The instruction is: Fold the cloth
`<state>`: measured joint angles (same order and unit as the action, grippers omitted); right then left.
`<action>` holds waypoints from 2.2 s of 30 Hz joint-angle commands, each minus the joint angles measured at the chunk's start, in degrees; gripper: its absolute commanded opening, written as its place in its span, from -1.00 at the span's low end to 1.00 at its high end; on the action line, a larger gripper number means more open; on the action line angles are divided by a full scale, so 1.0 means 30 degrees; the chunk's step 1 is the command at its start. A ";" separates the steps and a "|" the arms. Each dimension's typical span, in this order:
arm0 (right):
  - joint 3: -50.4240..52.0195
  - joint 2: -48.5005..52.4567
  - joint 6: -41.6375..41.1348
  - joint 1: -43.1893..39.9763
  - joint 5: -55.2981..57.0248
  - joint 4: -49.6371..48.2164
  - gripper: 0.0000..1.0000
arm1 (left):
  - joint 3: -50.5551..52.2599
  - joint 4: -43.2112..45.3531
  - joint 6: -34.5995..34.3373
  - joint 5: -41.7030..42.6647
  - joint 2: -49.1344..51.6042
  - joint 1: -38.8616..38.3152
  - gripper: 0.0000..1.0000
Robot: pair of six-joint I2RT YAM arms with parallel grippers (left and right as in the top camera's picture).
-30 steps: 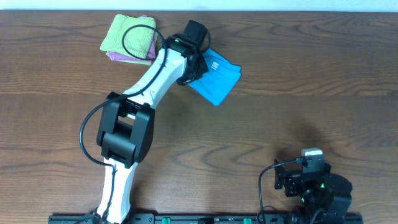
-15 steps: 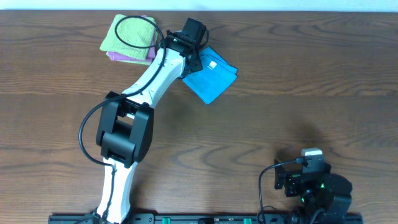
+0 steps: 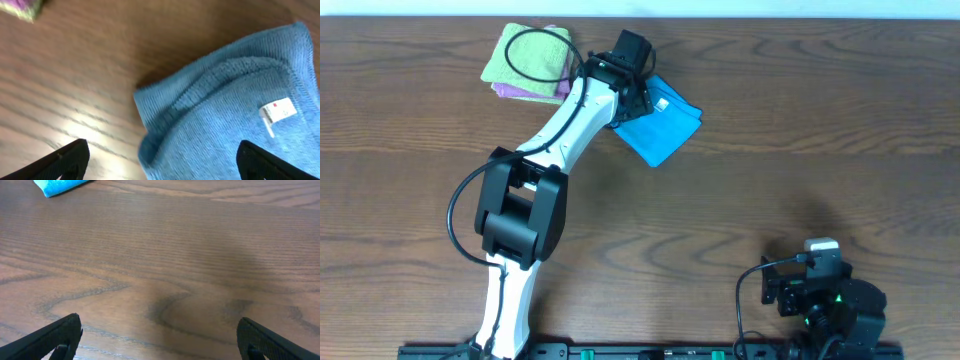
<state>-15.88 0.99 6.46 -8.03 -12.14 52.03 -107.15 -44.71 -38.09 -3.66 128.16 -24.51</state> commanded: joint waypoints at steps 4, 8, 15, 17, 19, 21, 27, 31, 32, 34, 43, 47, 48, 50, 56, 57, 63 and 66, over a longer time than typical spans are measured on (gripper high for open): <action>0.0087 -0.0160 -0.0138 -0.0146 -0.0029 0.0058 0.99 | 0.0962 0.2011 -0.2892 0.2353 -0.0306 0.0160 1.00; 0.0087 -0.0160 -0.0138 -0.0146 -0.0029 0.0058 0.99 | 0.1078 0.4524 -0.3395 0.2688 0.0335 -0.0175 0.90; 0.0087 -0.0168 -0.0138 -0.0146 -0.0029 0.0051 0.98 | 0.1078 0.5333 -0.5792 0.2164 0.1020 -0.0182 0.81; 0.0087 -0.0160 -0.0138 -0.0146 -0.0029 0.0058 0.98 | 0.1078 0.7264 -0.3483 0.2543 0.1246 -0.0284 0.80; 0.0087 -0.0160 -0.0138 -0.0146 -0.0029 0.0058 0.99 | 0.1078 0.8663 -0.0583 0.2790 0.1297 -0.0452 0.94; 0.0087 -0.0160 -0.0138 -0.0146 -0.0029 0.0051 0.98 | 0.1078 0.8641 0.1253 0.2725 0.1297 -0.0474 0.96; 0.0087 -0.0160 -0.0138 -0.0146 -0.0029 0.0058 0.99 | 0.1078 0.7825 0.8881 0.2739 0.1719 -0.0423 0.90; 0.0087 -0.0160 -0.0138 -0.0146 -0.0029 0.0058 0.99 | 0.1078 0.7854 1.2145 0.2441 0.1749 -0.0517 0.91; 0.0087 -0.0160 -0.0138 -0.0146 -0.0029 0.0058 0.99 | 0.1078 0.7847 1.2517 0.2222 0.1749 -0.0517 0.92; 0.0087 -0.0160 -0.0138 -0.0146 -0.0029 0.0051 0.99 | 0.1078 0.7890 1.3471 0.2004 0.1807 -0.0452 0.94; 0.0087 -0.0160 -0.0138 -0.0146 -0.0029 0.0051 0.98 | 0.1071 1.0061 1.5205 0.2280 0.2550 -0.0342 0.77; 0.0087 -0.0160 -0.0138 -0.0146 -0.0029 0.0058 0.98 | 0.1056 1.0236 1.4950 0.2747 0.3126 -0.0342 0.78; 0.0087 -0.0160 -0.0138 -0.0146 -0.0029 0.0058 0.98 | 0.1064 1.0229 1.4702 0.2761 0.3198 -0.0342 0.78; 0.0087 -0.0160 -0.0138 -0.0146 -0.0029 0.0051 0.99 | 0.1064 1.0229 1.4396 0.3162 0.3381 -0.0335 0.78; 0.0087 -0.0168 -0.0138 -0.0146 -0.0029 0.0058 0.98 | 0.1056 1.0899 1.4389 0.3752 0.3424 -0.0342 0.25; 0.0087 -0.0160 -0.0138 -0.0146 -0.0029 0.0058 0.98 | 0.1056 1.0979 1.4382 0.3752 0.3424 -0.0342 0.18; 0.0087 -0.0160 -0.0138 -0.0146 -0.0029 0.0058 0.99 | 0.1056 1.1081 1.4251 0.3745 0.3424 -0.0342 0.05; 0.0087 -0.0160 -0.0138 -0.0146 -0.0029 0.0051 0.99 | 0.1056 1.1446 1.4251 0.3759 0.3424 -0.0342 0.17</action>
<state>-15.88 0.99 6.46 -8.03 -12.14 52.03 -103.88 -11.09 4.54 7.18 137.49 -25.87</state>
